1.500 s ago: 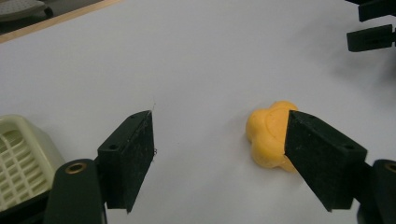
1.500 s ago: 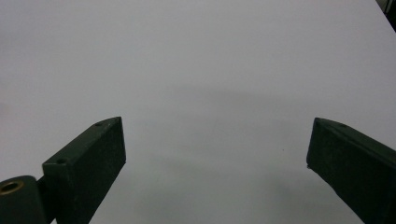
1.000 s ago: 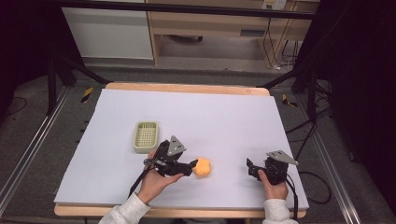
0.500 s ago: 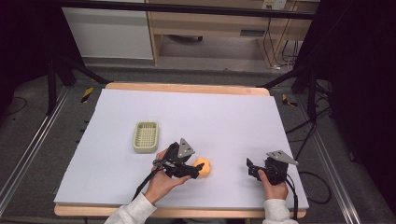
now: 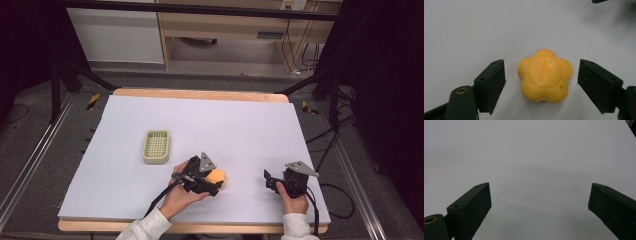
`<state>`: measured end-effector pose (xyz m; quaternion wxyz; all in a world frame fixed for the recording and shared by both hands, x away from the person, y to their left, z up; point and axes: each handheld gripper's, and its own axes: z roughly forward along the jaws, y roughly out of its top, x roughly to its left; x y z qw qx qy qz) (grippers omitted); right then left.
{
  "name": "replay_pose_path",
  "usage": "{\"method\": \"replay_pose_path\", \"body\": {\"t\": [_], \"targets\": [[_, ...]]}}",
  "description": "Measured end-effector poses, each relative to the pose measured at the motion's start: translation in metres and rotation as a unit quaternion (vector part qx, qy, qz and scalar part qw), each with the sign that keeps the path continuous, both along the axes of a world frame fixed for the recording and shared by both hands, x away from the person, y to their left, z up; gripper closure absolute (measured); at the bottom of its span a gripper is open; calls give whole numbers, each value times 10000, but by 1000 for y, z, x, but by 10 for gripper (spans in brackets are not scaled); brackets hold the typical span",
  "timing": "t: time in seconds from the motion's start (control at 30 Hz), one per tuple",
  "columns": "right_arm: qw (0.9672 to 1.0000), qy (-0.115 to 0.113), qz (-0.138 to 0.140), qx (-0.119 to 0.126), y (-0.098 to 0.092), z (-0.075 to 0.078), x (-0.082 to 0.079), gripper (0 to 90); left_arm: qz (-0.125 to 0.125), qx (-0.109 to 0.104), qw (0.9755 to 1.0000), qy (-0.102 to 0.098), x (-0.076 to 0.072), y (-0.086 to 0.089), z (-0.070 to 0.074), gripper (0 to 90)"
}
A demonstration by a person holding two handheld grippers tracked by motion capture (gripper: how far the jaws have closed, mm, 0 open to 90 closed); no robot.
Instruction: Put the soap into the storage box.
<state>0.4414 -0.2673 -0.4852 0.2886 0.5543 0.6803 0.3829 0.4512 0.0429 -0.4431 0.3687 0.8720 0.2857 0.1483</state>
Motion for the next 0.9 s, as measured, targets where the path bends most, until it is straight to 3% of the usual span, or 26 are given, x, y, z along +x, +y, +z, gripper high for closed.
{"method": "replay_pose_path", "body": {"t": [0.5,0.9], "targets": [[10000,37,4,2,1,0,0,51,-94,364,9992,128,3,-9,-12,195],[10000,40,6,6,0,0,1,51,-49,431,9988,227,7,-15,-23,207]]}}
